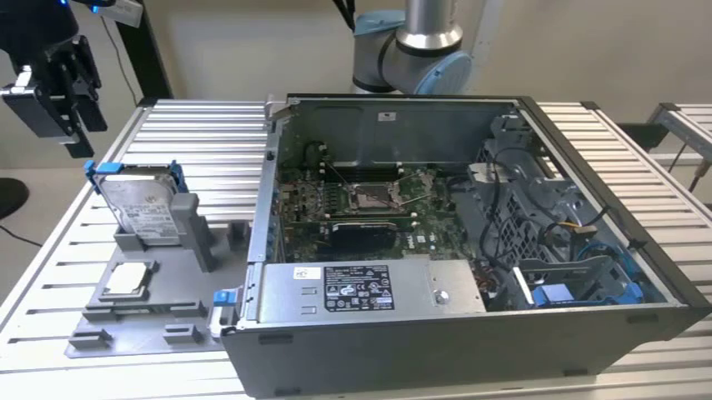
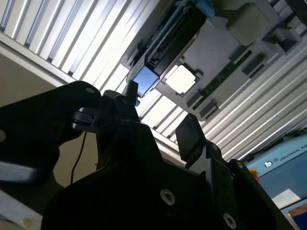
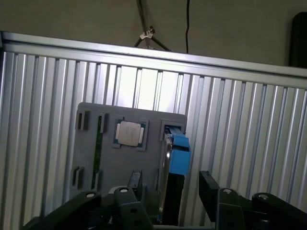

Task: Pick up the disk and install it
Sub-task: 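Pick up the disk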

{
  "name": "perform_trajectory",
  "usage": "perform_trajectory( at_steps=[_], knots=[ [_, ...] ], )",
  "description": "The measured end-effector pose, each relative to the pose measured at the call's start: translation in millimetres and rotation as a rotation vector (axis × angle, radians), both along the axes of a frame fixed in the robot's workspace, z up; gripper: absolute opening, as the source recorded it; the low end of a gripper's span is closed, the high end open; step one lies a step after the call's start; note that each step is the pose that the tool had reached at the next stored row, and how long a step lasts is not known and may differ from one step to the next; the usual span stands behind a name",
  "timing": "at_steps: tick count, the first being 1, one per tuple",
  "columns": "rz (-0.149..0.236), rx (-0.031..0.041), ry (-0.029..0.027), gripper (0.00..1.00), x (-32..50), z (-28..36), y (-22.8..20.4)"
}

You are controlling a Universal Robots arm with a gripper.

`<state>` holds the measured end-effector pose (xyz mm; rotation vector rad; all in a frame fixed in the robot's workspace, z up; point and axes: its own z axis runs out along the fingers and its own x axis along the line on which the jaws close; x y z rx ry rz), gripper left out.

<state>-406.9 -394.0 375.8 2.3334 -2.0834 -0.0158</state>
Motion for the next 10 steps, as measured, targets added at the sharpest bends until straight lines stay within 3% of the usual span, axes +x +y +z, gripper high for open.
perform_trajectory(
  at_steps=[10],
  knots=[
    [0.0, -0.0001, 0.0004, 1.0, 0.1, 0.0, 0.0]
  ],
)
